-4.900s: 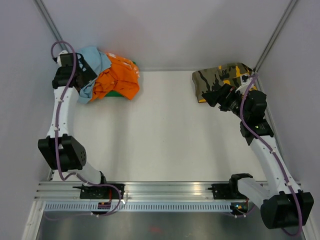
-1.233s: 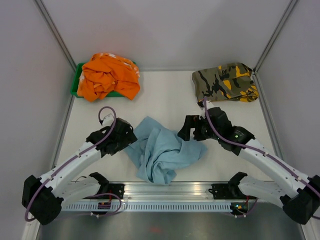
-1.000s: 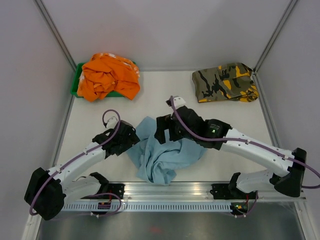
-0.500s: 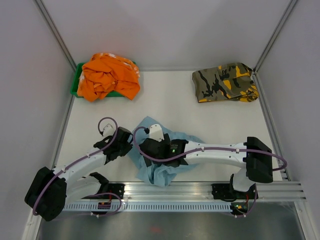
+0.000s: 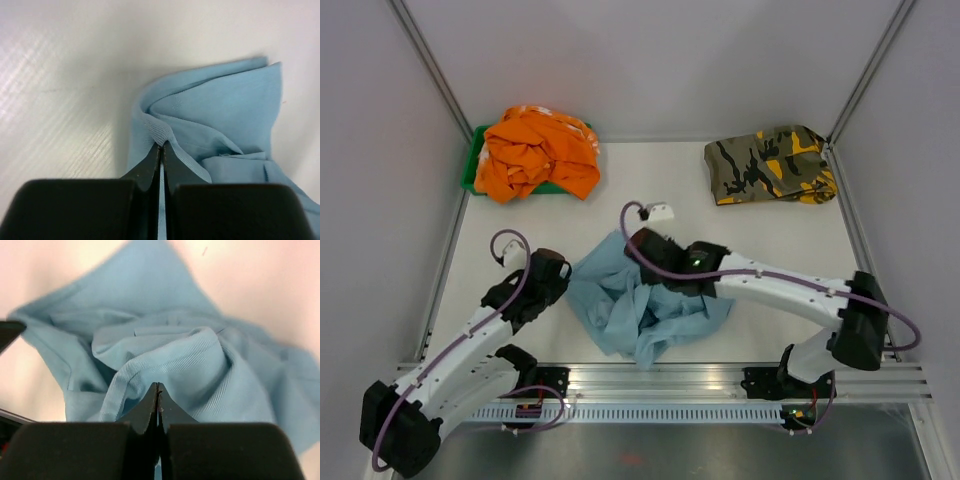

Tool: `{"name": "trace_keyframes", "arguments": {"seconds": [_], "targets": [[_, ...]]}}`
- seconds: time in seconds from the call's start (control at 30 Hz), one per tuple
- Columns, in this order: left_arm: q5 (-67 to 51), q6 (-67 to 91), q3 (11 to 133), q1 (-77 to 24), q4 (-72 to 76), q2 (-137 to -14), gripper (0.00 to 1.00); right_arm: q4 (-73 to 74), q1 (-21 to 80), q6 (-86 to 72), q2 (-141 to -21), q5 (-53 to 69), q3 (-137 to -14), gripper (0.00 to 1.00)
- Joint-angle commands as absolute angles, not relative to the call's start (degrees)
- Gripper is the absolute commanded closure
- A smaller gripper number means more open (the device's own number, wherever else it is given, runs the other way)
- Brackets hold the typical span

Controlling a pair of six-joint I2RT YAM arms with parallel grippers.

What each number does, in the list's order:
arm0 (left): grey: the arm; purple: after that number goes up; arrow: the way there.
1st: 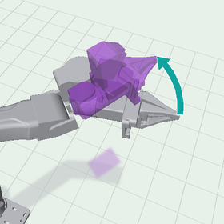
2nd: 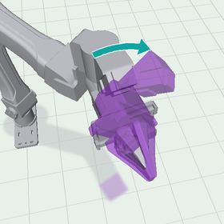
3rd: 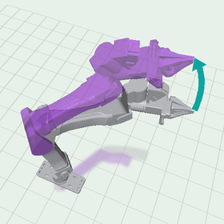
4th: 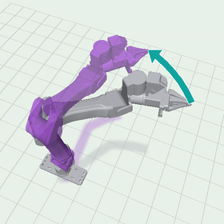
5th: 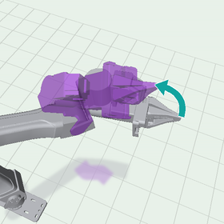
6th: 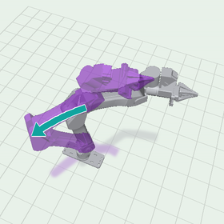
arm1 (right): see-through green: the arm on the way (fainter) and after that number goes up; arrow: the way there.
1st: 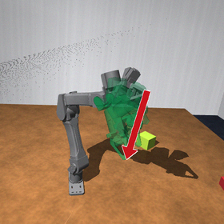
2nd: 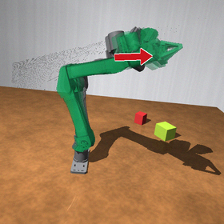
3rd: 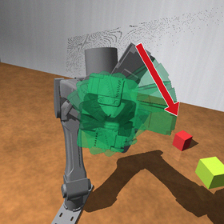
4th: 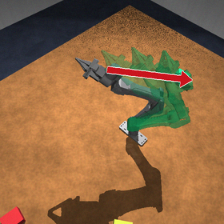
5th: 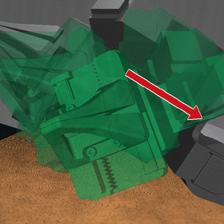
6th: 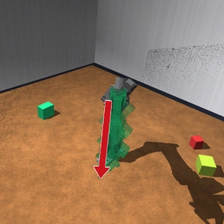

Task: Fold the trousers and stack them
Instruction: Flatten the trousers out

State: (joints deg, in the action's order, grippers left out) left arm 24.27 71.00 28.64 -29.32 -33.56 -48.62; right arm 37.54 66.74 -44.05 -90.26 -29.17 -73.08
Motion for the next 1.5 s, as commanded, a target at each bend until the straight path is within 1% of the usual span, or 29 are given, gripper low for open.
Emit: {"name": "trace_keyframes", "arguments": {"seconds": [0.0,0.1,0.13,0.23,0.27,0.3,0.37,0.43,0.47,0.5,0.53,0.6,0.67,0.7,0.73,0.83,0.87,0.9,0.93,0.97,1.17,1.3,1.37,1.4,1.43,1.47], "targets": [[37.0,63.6,40.1,-28.8,-42.4,-44.0,0.98,38.1,58.2,-38.3,-75.1,-29.4,-81.5,1.00],[41.6,58.9,47.3,-28.7,-46.6,-43.6,0.98,39.2,52.3,-34.6,-69.7,-32.0,-85.0,1.00],[44.0,57.7,52.2,-28.7,-48.9,-43.8,0.98,39.5,51.2,-34.2,-66.9,-33.1,-85.4,1.00],[47.7,53.1,61.5,-28.7,-51.7,-44.5,0.98,42.6,46.7,-33.4,-64.0,-37.8,-84.3,1.00],[48.4,51.7,63.5,-28.8,-51.5,-44.5,0.98,43.9,43.6,-33.7,-63.9,-38.0,-82.6,1.00],[49.1,47.6,67.1,-28.7,-51.1,-44.4,0.98,46.3,42.2,-35.3,-63.7,-36.7,-81.6,1.00],[50.6,39.7,70.5,-28.7,-49.2,-44.6,0.98,47.2,38.2,-37.9,-63.2,-33.7,-76.8,1.00],[50.5,33.9,75.8,-28.7,-47.8,-45.5,0.98,45.2,36.7,-42.2,-62.2,-26.3,-71.0,1.00],[49.3,27.6,77.4,-28.7,-46.2,-46.2,0.98,41.8,36.3,-43.4,-61.9,-23.8,-68.8,1.00],[47.2,26.1,81.0,-28.7,-46.8,-47.3,0.98,39.7,36.3,-44.9,-61.4,-19.0,-66.7,1.00],[45.9,25.3,82.7,-28.7,-47.8,-49.7,0.98,37.9,36.3,-45.3,-61.3,-17.0,-62.9,1.00],[41.3,24.7,85.3,-28.7,-51.6,-51.9,0.98,33.9,36.4,-45.3,-61.5,-12.6,-60.3,0.99],[40.1,27.6,84.8,-28.7,-55.1,-53.5,0.98,32.8,36.4,-43.1,-62.1,-9.6,-59.1,0.79],[41.3,29.2,83.2,-28.7,-56.2,-53.6,0.98,32.5,36.4,-42.0,-62.9,-9.0,-58.8,0.71],[42.3,32.1,82.1,-28.7,-56.9,-53.5,0.98,32.6,36.4,-40.7,-63.5,-8.8,-58.4,0.55],[44.2,35.1,78.5,-28.7,-58.0,-52.6,0.98,30.8,36.4,-38.5,-65.0,-7.9,-55.2,0.29],[44.5,37.7,77.5,-28.7,-58.6,-52.4,0.98,28.6,36.4,-37.5,-65.4,-7.7,-54.1,0.17],[44.6,39.1,77.2,-28.7,-60.1,-52.3,0.98,27.4,36.4,-37.0,-66.5,-7.6,-53.0,0.14],[44.4,41.6,76.7,-28.7,-60.9,-52.2,0.98,26.5,36.4,-36.6,-67.1,-7.7,-51.7,0.08],[44.0,42.6,76.1,-28.7,-61.2,-52.0,0.98,24.8,36.4,-36.1,-68.0,-8.2,-51.3,0.06],[40.9,51.2,67.8,-28.6,-65.4,-50.4,0.98,18.4,36.4,-34.5,-77.6,-10.7,-55.6,0.02],[39.9,54.0,64.6,-28.2,-66.6,-49.0,0.98,16.4,36.4,-31.3,-89.0,-10.8,-59.3,0.02],[40.2,54.8,63.5,-27.9,-66.8,-48.0,0.98,15.4,36.4,-30.3,-94.3,-8.4,-60.7,0.04],[40.4,54.8,63.2,-27.7,-66.9,-47.7,0.98,15.0,36.4,-29.9,-95.7,-7.7,-61.2,0.09],[40.6,54.8,62.9,-27.5,-67.0,-47.5,0.98,14.9,36.4,-29.7,-96.9,-6.5,-61.3,0.24],[41.0,54.8,62.6,-27.4,-67.0,-47.5,0.98,14.9,36.4,-29.7,-98.5,-6.2,-61.3,0.36]]}}
